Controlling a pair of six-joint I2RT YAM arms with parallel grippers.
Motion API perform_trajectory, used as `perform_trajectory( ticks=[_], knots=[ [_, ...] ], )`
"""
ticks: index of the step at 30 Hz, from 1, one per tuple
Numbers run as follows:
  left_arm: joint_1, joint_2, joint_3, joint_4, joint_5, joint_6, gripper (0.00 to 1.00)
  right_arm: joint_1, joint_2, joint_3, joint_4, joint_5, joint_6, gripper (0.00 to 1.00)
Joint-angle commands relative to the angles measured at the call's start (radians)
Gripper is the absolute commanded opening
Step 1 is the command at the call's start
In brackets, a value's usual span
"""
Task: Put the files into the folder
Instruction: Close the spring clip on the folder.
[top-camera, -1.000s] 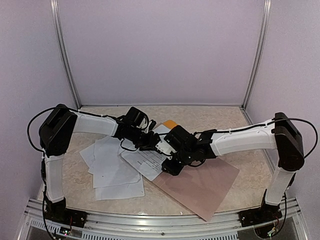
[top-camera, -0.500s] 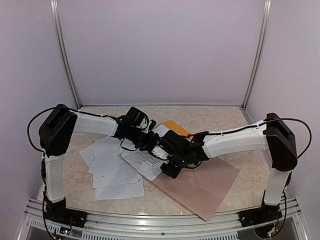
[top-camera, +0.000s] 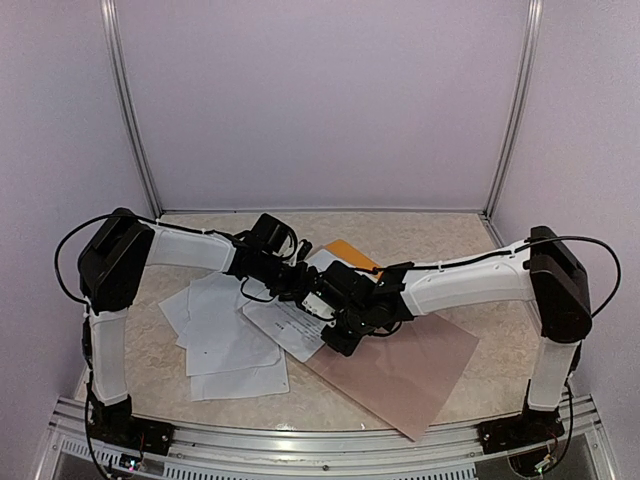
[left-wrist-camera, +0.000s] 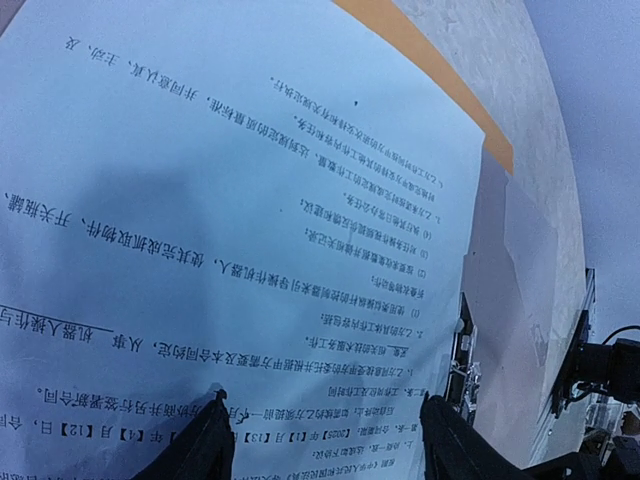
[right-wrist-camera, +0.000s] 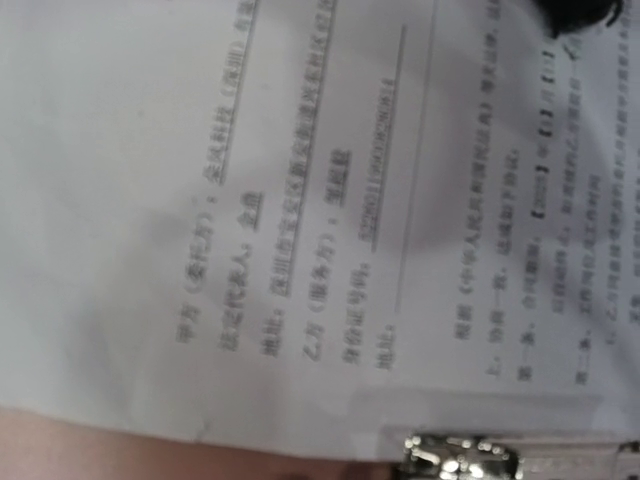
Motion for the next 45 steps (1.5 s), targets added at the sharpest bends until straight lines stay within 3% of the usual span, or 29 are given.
perform_trajectory(
  ticks=[1,31,45],
  knots=[
    [0.006,0.028,-0.018,-0.047,0.002,0.012,0.61,0.012,-0.003,0.019,-0.03,0.042,0.007,0.26],
    [0.008,0.021,-0.029,-0.069,-0.015,0.045,0.6,0.009,-0.121,0.012,-0.095,0.15,0.057,0.22],
    [0.007,0.01,-0.031,-0.075,-0.019,0.05,0.59,-0.047,-0.171,-0.035,-0.085,0.148,0.058,0.21]
  ],
)
